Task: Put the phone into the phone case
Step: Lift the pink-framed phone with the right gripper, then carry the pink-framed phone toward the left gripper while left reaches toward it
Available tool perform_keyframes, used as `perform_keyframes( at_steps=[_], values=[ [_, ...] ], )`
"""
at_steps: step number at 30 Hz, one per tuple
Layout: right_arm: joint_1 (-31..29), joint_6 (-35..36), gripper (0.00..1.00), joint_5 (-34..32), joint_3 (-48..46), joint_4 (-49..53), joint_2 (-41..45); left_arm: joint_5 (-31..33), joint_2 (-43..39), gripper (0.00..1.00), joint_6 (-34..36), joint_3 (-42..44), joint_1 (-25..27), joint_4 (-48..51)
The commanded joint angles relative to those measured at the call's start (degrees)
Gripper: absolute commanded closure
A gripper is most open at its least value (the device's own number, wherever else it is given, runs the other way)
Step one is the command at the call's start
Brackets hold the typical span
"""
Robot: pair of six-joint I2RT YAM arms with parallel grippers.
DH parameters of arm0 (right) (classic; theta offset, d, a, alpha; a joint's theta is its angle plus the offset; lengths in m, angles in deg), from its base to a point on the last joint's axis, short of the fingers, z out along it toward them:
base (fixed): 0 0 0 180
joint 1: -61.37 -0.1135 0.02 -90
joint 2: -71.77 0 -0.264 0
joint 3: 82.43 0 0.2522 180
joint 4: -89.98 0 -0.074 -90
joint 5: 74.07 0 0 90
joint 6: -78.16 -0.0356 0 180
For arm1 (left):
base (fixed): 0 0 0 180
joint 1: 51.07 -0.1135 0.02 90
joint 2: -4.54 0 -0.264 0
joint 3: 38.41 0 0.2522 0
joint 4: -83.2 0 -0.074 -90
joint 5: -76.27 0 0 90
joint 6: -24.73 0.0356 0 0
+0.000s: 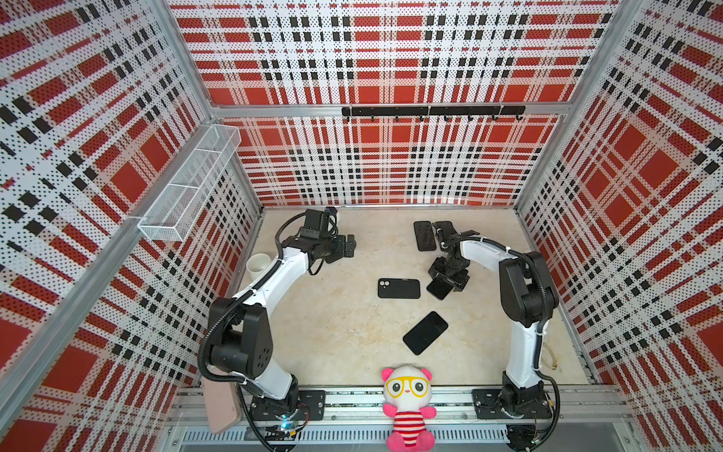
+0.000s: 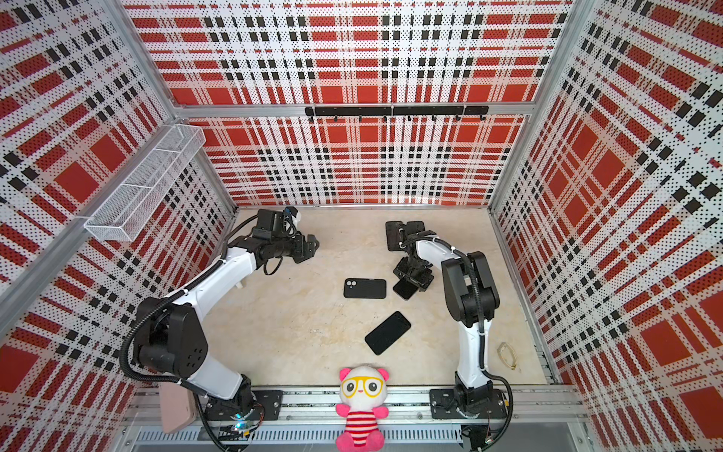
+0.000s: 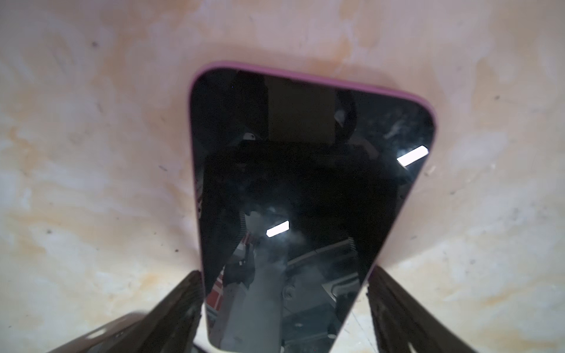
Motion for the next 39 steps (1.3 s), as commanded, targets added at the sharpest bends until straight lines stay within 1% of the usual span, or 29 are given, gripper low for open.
perform_keyframes(
  at_steps=[1, 6, 10, 12, 14, 16, 18, 22, 23, 24, 26, 30, 36, 39],
  values=[
    [0.0, 0.3, 0.20, -0.9, -3.1, -0.9, -2.4, -0.9, -1.4, 0.02, 0.4, 0.8, -0.7, -0.6],
    [0.0, 2.1, 0.26, -2.3, -3.7, -0.9, -0.2, -1.0, -0.9, 0.02, 0.3, 0.8, -0.7, -0.6],
    [0.0, 5.0, 0.26, -4.0, -5.0, -0.8, 2.7, -3.4, -0.3, 0.02, -0.2, 0.9, -0.6, -1.0],
    [0.0, 8.3, 0.25, -3.9, -5.3, -1.1, 3.3, -6.9, -0.1, 0.02, -0.5, 1.1, -0.7, -1.6],
    [0.0, 12.2, 0.26, -5.3, -4.6, 0.1, 3.4, -10.3, -0.1, 0.02, -1.2, 1.8, -0.7, -3.1],
    [0.0, 15.6, 0.29, -6.6, -5.0, 0.7, 4.0, -12.2, 0.6, 0.02, -1.9, 2.1, -0.7, -3.8],
    [0.0, 18.5, 0.31, -6.4, -5.8, -0.2, 4.9, -13.4, 1.1, 0.02, -2.2, 2.1, -0.6, -4.1],
    [0.0, 24.7, 0.37, -5.9, -6.3, -1.2, 5.8, -13.8, 2.4, 0.02, -2.5, 2.2, 0.3, -4.3],
    [0.0, 27.6, 0.39, -5.7, -6.4, -1.6, 5.9, -13.8, 2.6, 0.02, -2.5, 2.2, 0.3, -4.2],
    [0.0, 29.8, 0.41, -5.4, -6.5, -1.8, 5.8, -13.8, 2.9, 0.02, -2.4, 2.2, 2.0, -4.2],
    [0.0, 33.3, 0.45, -5.5, -6.4, -2.5, 5.6, -14.0, 3.7, 0.02, -2.7, 2.1, 2.7, -4.5],
    [0.0, 39.0, 0.47, -4.2, -6.6, -3.9, 5.1, -14.2, 4.4, 0.02, -5.9, 3.3, 3.2, -5.8],
    [0.1, 44.3, 0.52, -5.0, -7.1, -4.7, 4.0, -11.3, 1.3, 0.02, -10.9, 6.2, 5.8, -9.1],
    [0.3, 46.6, 0.54, -4.5, -7.1, -5.5, 4.5, -11.5, 0.3, 0.02, -13.6, 7.9, 6.3, -10.8]
  ],
)
